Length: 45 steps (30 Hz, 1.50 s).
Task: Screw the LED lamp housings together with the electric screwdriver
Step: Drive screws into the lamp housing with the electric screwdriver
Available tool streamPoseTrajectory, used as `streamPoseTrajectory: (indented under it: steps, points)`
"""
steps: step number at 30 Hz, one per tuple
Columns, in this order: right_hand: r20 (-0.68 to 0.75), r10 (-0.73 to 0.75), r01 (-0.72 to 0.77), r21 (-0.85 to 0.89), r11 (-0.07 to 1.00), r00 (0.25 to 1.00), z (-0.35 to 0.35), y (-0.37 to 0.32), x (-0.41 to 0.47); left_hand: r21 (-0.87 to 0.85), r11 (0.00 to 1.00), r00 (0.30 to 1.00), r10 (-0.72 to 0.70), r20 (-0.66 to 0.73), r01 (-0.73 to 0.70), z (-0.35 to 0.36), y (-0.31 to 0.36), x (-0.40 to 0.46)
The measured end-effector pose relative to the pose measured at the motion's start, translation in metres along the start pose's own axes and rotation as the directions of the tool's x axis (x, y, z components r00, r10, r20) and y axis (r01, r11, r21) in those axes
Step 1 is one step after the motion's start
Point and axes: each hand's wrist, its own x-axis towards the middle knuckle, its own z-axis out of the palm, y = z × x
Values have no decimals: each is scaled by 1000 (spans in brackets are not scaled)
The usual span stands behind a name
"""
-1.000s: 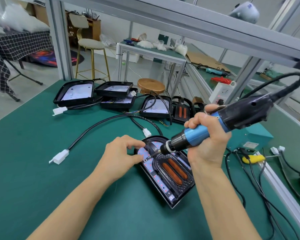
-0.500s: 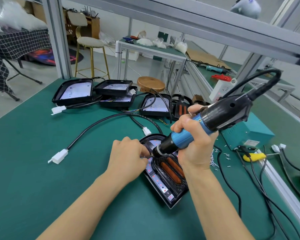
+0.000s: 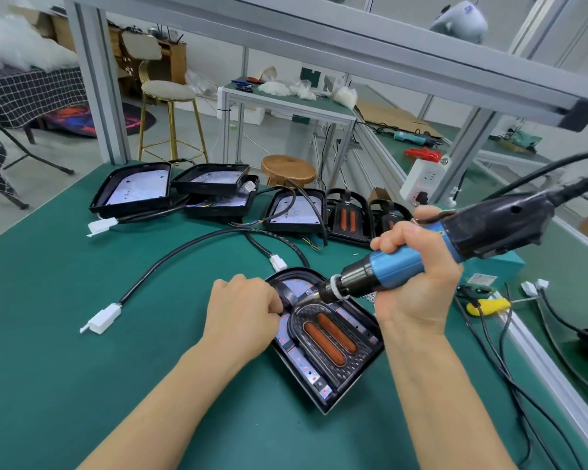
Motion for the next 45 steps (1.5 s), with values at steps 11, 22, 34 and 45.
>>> streamPoseTrajectory:
  steps: [11,22,34,45]
  points:
    - [-59,-165,160,-82,984,985,-27,-54,19,-548,749,917,-388,92,372,6,-17,-20]
    - [-112,75,-105,-298,949,991,-70,-83,37,-818,308,854,-366,369,486,1,-5,-27]
    - [-26,81,-80,58,995,996,-46,-80,21,-748,471,860,-437,263,468,14,0,-8]
    - [230,60,-36,-106,994,971,28,5,-10,-728,526,863,-472,181,440,20,2,-2]
